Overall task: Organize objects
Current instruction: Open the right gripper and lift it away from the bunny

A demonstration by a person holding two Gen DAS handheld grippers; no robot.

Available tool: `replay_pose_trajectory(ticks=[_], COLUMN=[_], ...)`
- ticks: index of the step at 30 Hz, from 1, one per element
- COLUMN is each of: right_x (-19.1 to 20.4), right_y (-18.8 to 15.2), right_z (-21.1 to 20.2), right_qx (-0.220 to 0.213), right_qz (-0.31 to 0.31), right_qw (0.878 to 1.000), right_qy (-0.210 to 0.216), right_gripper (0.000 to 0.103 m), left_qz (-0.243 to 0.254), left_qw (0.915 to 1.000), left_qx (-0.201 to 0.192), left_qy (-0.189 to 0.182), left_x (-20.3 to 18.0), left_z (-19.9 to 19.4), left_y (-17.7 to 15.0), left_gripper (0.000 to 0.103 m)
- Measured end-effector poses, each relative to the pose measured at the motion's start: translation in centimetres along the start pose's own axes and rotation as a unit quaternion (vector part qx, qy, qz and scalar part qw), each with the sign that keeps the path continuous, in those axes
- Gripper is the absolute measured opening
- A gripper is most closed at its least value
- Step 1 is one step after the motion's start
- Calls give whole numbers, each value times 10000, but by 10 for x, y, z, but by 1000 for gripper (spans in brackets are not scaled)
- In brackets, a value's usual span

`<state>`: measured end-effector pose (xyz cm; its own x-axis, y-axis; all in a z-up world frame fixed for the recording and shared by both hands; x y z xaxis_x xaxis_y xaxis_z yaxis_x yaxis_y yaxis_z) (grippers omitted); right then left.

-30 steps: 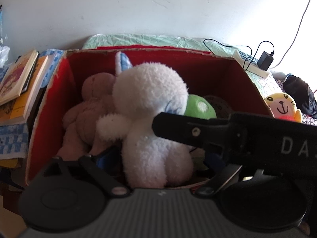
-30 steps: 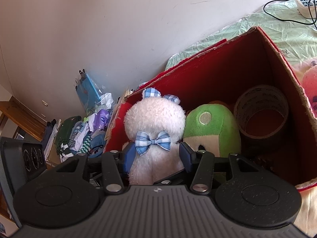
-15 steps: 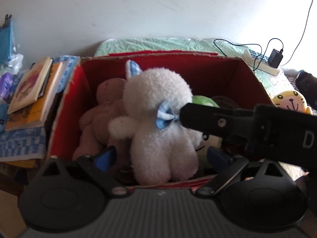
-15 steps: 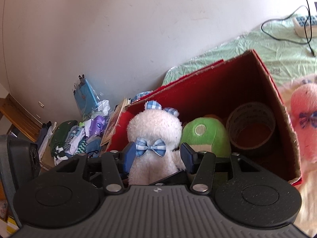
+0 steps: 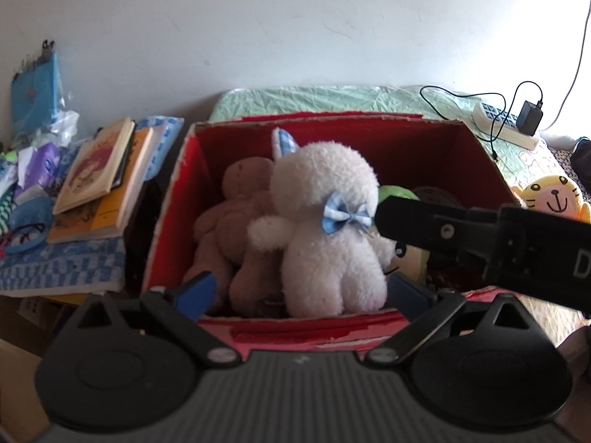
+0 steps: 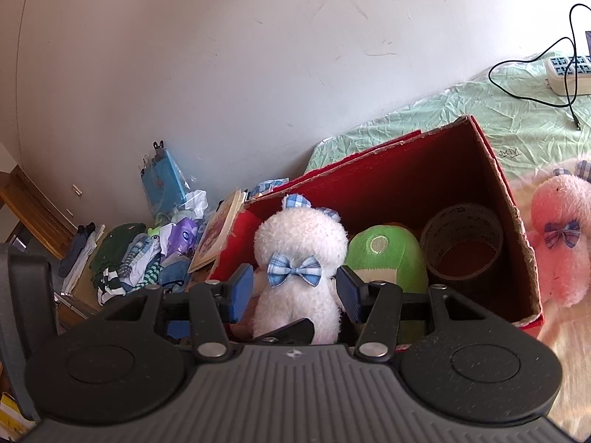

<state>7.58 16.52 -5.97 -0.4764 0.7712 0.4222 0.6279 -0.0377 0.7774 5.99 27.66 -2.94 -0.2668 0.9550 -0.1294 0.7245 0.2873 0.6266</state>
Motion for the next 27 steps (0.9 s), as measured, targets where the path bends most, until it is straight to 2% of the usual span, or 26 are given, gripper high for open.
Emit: replay_pose_trajectory(ticks=[4, 19, 27], right_x=[5, 16, 12], right_y=[-2, -17, -26], right_z=[-5, -13, -17], right_qx=[-18, 83, 174], right_qz=[-31, -77, -24], right_qw=[10000, 9998, 9997], right_qy=[38, 168, 181], right_gripper=[54, 55, 55], left_qz=[62, -197, -141], left_qw=[9999, 9986, 9980], left_qx=[-83, 200, 266], left_qy=[117, 440, 553], left_x=[3, 20, 18], left_z=[-10, -16, -14], left_y=[-1, -23, -32], left_gripper=[99, 100, 100])
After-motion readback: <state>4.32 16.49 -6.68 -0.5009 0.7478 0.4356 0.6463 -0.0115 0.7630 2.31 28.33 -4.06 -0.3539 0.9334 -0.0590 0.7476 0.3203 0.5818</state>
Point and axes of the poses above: each gripper's, at about its wrist camera, not at the fingertips, and z roughly the way its jaws point, x to its left, y to its top, the point moved 9 cm from there along z, roughly the way its jaws point, and after that the axes turned 14 degrees about -z, right-handed, at the moved point
